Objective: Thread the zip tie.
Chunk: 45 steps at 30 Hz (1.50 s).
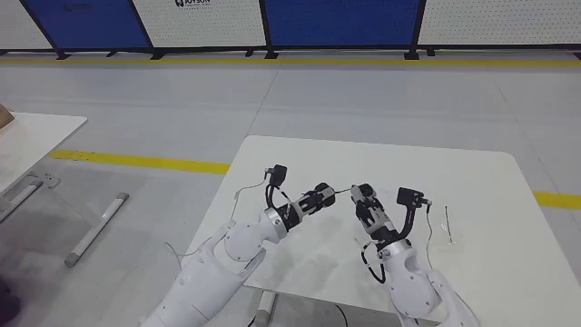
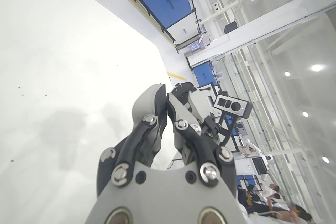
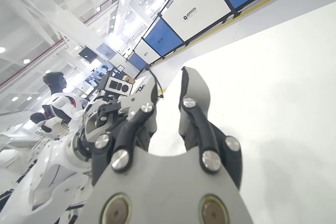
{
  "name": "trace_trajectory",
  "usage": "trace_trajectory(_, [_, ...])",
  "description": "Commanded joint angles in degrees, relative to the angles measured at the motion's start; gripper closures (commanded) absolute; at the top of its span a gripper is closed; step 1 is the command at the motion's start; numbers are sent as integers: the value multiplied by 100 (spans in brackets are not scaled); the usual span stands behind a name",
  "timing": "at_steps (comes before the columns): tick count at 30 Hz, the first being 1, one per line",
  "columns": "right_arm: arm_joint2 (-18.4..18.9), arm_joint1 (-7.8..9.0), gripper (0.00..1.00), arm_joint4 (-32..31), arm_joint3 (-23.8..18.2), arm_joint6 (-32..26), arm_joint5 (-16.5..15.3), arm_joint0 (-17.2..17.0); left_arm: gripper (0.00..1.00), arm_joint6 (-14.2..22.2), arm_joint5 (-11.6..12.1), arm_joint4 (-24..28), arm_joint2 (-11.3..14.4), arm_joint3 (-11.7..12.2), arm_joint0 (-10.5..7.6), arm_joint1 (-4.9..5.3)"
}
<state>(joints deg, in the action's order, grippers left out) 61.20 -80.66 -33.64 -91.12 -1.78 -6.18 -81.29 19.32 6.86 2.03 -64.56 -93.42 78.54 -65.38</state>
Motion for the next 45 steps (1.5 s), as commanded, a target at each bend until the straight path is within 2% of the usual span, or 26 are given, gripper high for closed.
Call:
trace_trajectory(1, [1, 0, 100, -16, -2, 1, 0, 0, 100, 3, 21, -16, -4, -6, 14, 2])
trace_trajectory(18, [-67, -1, 100, -154, 10, -107, -76, 8, 100, 56, 162, -118, 16, -20, 30, 9])
trace_trajectory(36, [-8, 1, 100, -82, -17, -54, -119, -31, 100, 138, 17, -125, 47, -19, 8, 10])
trace_trajectory(37, [-8, 1, 100, -84, -17, -56, -117, -31, 96, 145, 11, -119, 46, -18, 5, 10])
trace_trajectory(38, [-7, 1, 100, -87, -18, -57, -115, -30, 64, 160, 1, -101, 46, -19, 3, 10])
trace_trajectory(39, [-6, 1, 100, -89, -18, -57, -112, -29, 42, 165, -5, -93, 45, -19, 1, 10])
trace_trajectory(40, [-4, 1, 100, -89, -17, -58, -110, -27, 29, 168, -8, -84, 45, -19, 0, 10])
trace_trajectory(42, [1, 2, 100, -102, -14, -56, -96, -27, 16, 165, -12, -73, 44, -19, 0, 10])
trace_trajectory(43, [4, 2, 100, -106, -9, -56, -89, -25, 15, 159, -11, -68, 43, -19, 2, 10])
trace_trajectory(45, [7, 1, 100, -108, -2, -59, -70, -19, 21, 148, -9, -64, 41, -19, 4, 10])
